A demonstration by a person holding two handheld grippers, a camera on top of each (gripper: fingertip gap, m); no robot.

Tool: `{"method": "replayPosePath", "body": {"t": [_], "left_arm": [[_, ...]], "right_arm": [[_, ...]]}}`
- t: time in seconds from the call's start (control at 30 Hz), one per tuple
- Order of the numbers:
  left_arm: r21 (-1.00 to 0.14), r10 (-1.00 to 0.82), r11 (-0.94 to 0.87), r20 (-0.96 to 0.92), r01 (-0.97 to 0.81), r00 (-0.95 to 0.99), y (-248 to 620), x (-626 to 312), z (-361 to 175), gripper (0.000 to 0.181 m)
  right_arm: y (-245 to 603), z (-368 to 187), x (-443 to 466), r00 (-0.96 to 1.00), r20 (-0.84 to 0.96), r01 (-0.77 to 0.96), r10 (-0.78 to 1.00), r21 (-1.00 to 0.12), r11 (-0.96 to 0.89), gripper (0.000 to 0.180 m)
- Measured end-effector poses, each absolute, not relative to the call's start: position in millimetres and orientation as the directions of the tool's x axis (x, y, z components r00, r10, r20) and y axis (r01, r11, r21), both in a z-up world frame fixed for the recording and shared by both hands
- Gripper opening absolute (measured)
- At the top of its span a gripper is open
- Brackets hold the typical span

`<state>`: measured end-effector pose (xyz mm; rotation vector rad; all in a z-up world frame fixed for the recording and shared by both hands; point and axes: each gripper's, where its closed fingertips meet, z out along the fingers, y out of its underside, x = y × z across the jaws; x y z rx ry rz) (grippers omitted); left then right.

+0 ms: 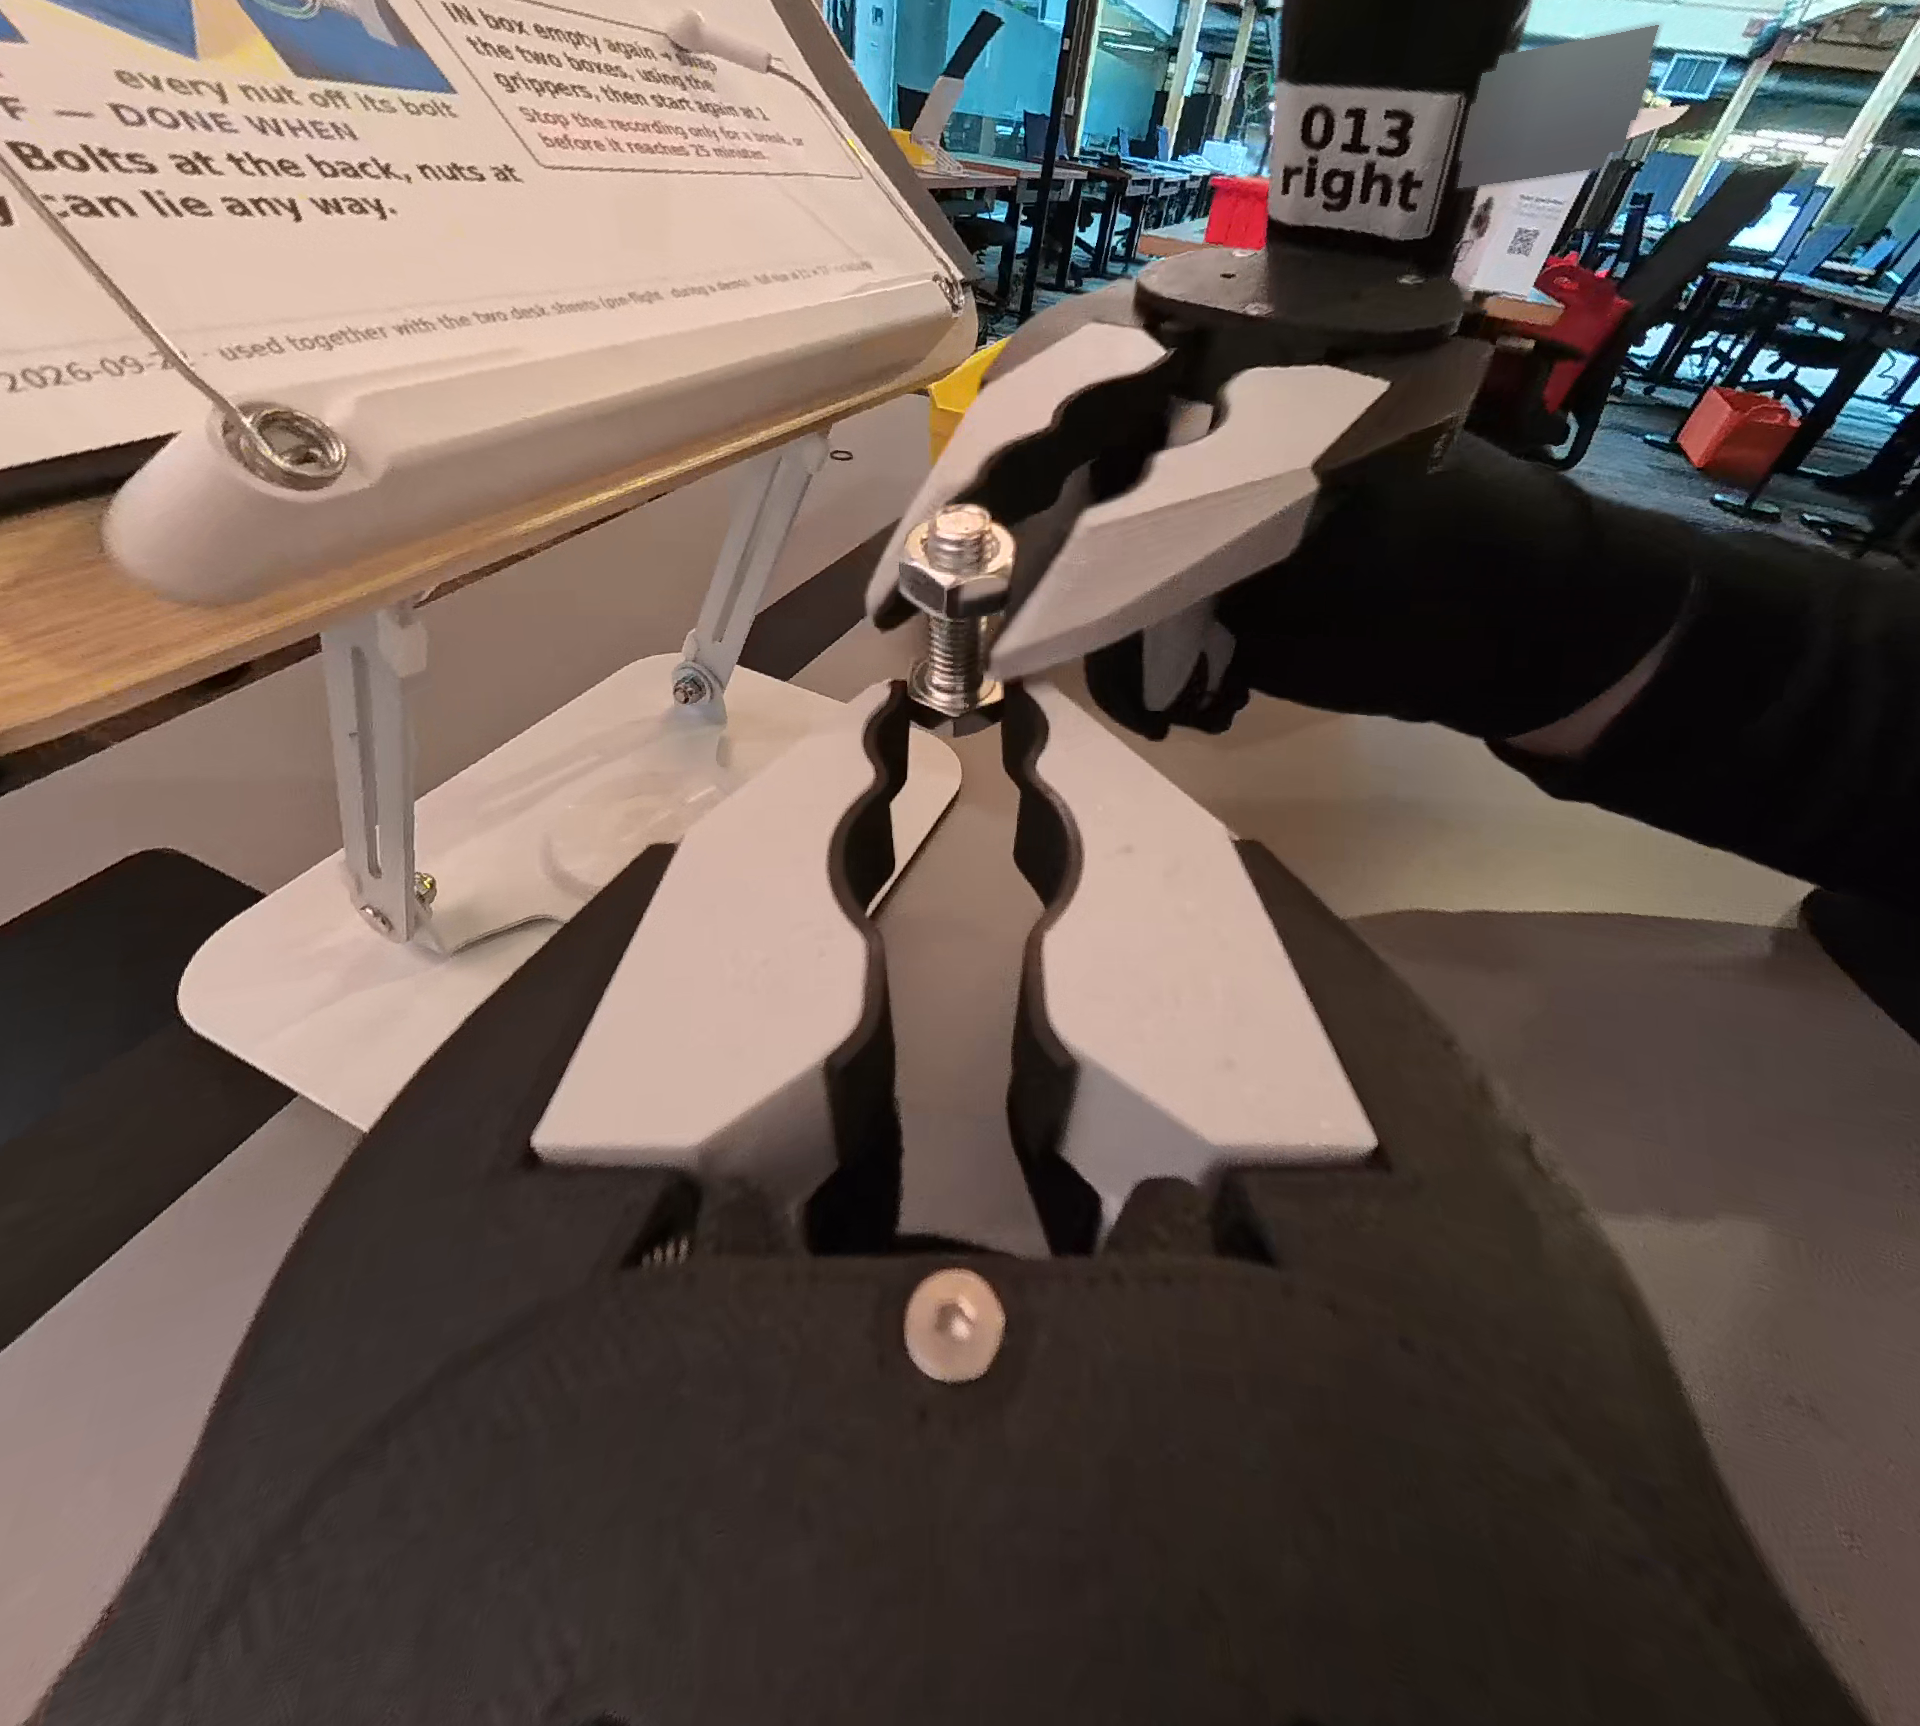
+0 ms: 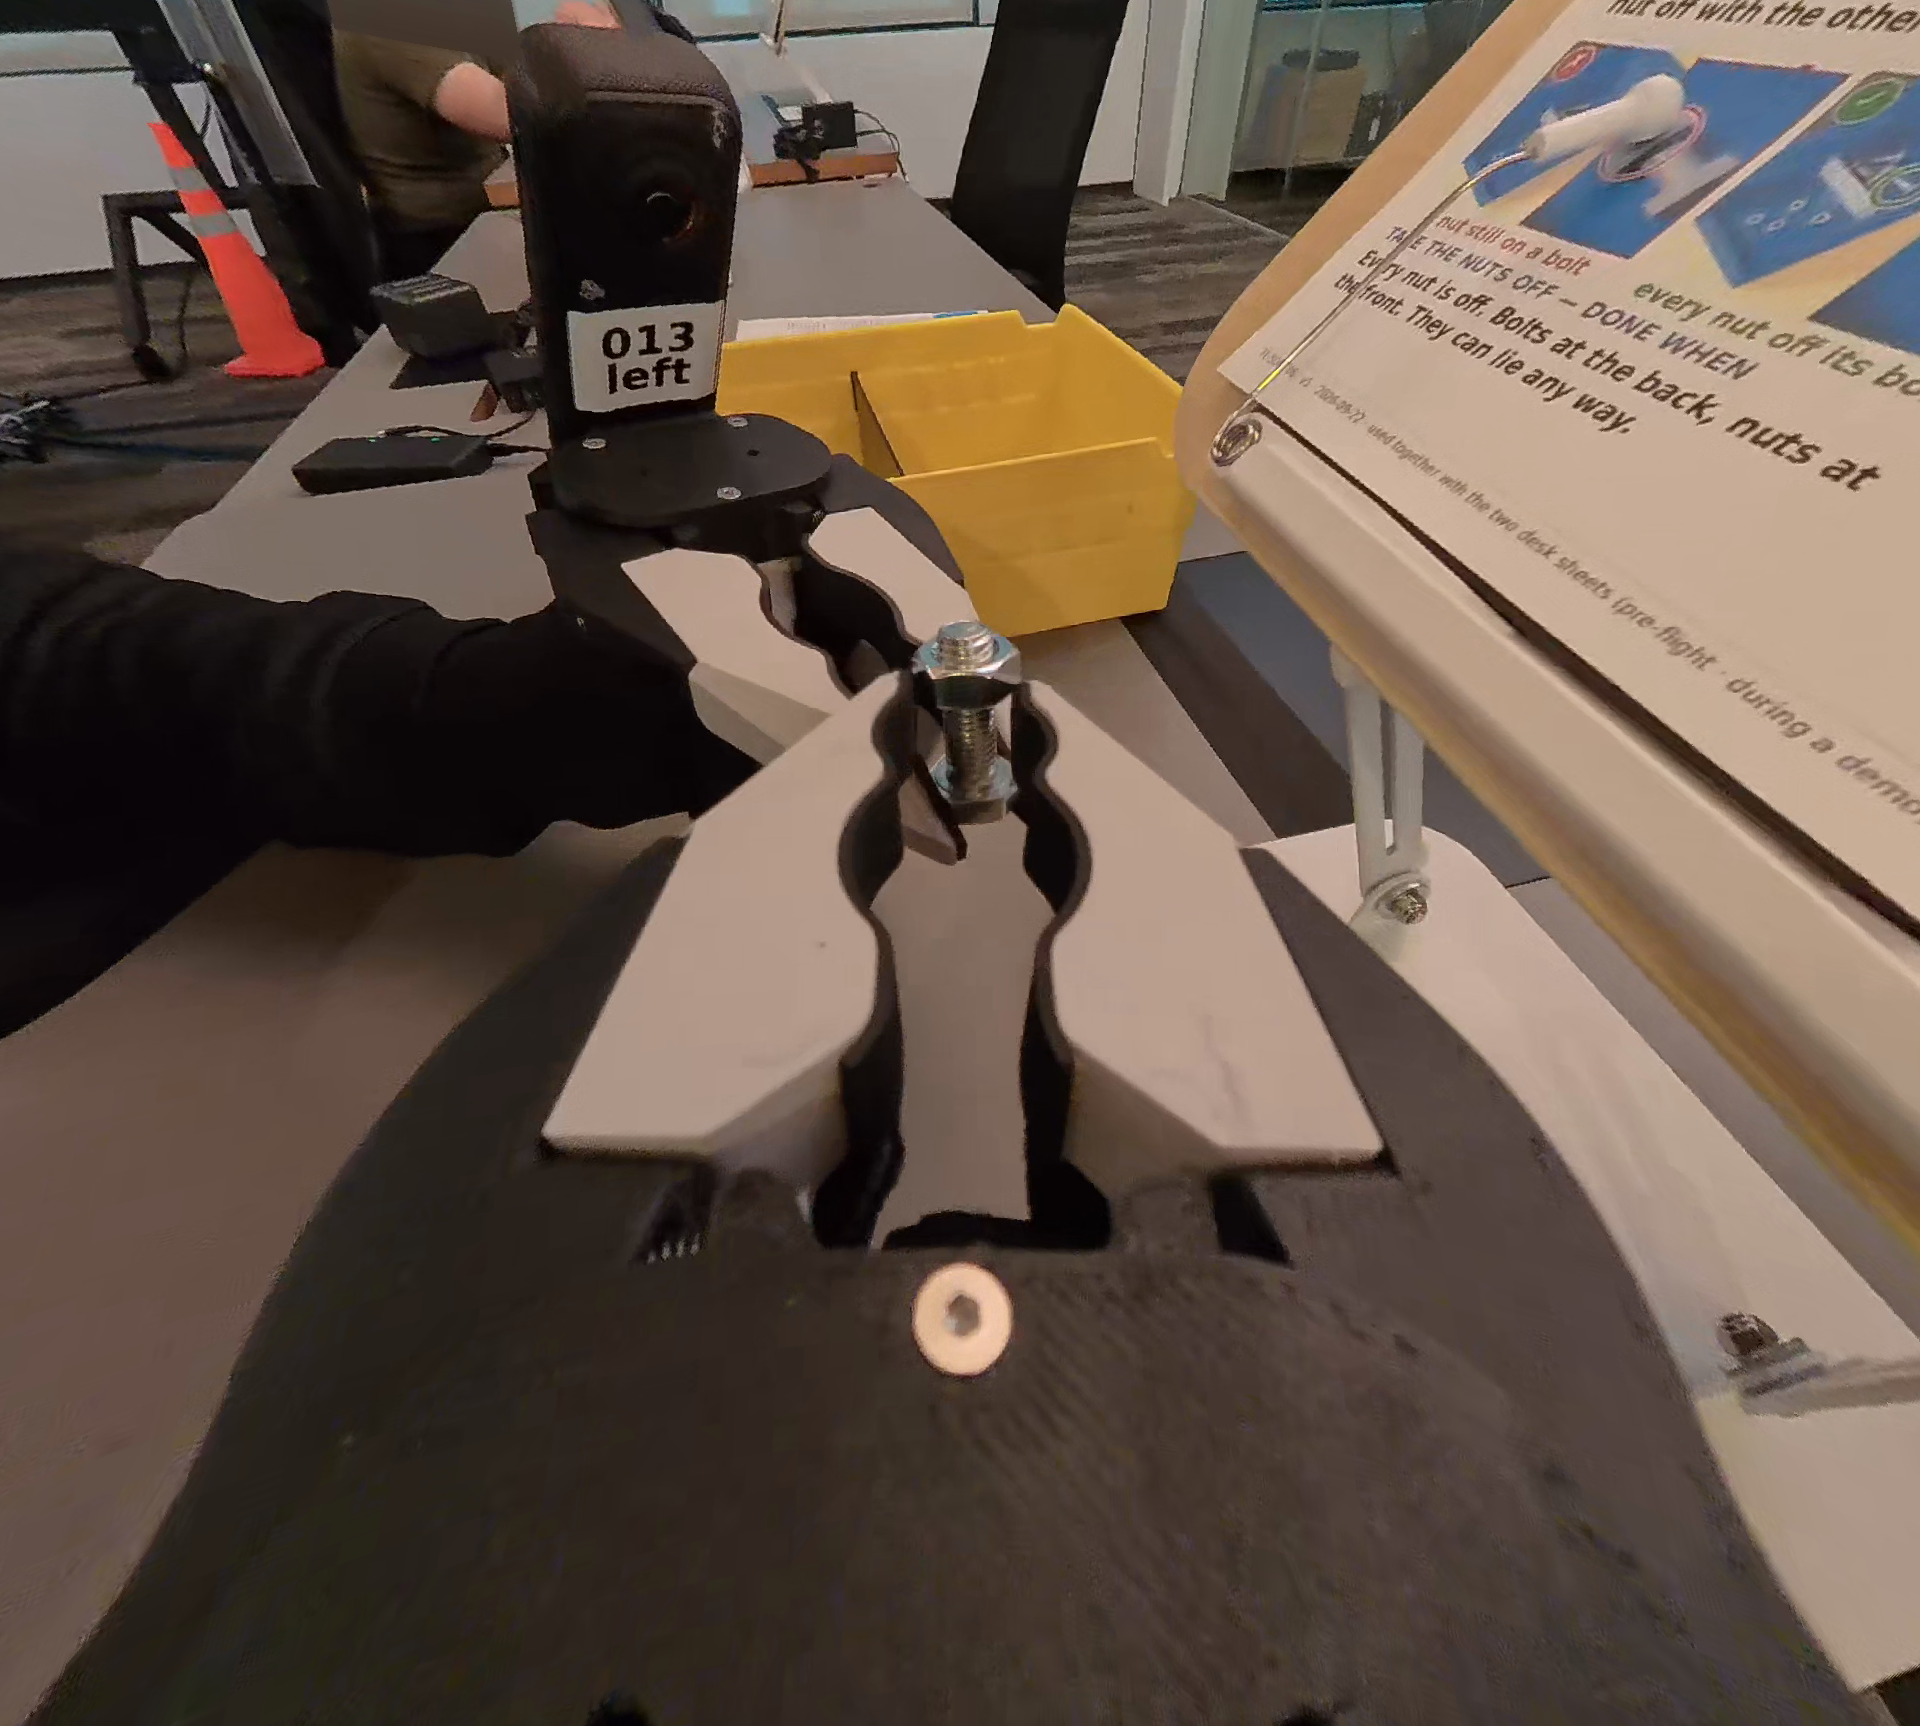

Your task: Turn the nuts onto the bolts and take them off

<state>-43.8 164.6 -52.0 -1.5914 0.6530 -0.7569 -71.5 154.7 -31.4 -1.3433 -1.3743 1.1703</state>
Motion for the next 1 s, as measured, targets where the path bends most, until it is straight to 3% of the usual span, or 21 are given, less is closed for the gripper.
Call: {"method": "replayPosePath", "body": {"t": [0.2,0.4,0.43,0.53,0.67,0.83,1.0], "left_arm": [[-0.990,-0.800,-0.135,0.131,0.037,0.585,159,-39,-44,0.016],[-0.993,-0.793,-0.113,0.102,0.020,0.601,158,-36,-42,0.029],[-0.993,-0.791,-0.119,0.108,0.021,0.602,158,-37,-44,0.028],[-0.993,-0.785,-0.121,0.100,0.007,0.612,160,-42,-47,0.001],[-0.991,-0.776,-0.134,0.116,0.017,0.621,163,-44,-50,0.000],[-0.990,-0.773,-0.143,0.115,0.006,0.624,165,-42,-55,0.000],[-0.988,-0.770,-0.154,0.121,0.002,0.626,167,-43,-59,0.000]], "right_arm": [[153,-23,-67,-0.042,-0.030,0.155,0.999,-0.988,-0.023,0.014],[164,11,-34,0.058,0.019,0.092,0.998,-0.996,0.014,0.013],[168,17,-22,0.087,0.033,0.104,0.996,-0.994,0.024,0.013],[188,32,27,0.200,0.107,0.177,0.974,-0.982,0.071,0.014],[235,40,124,0.434,0.122,0.271,0.893,-0.963,-0.001,0.013],[282,-18,238,0.658,0.158,0.478,0.737,-0.843,-0.246,0.013],[285,-99,285,0.729,0.050,0.516,0.683,-0.697,-0.499,0.013]]}}
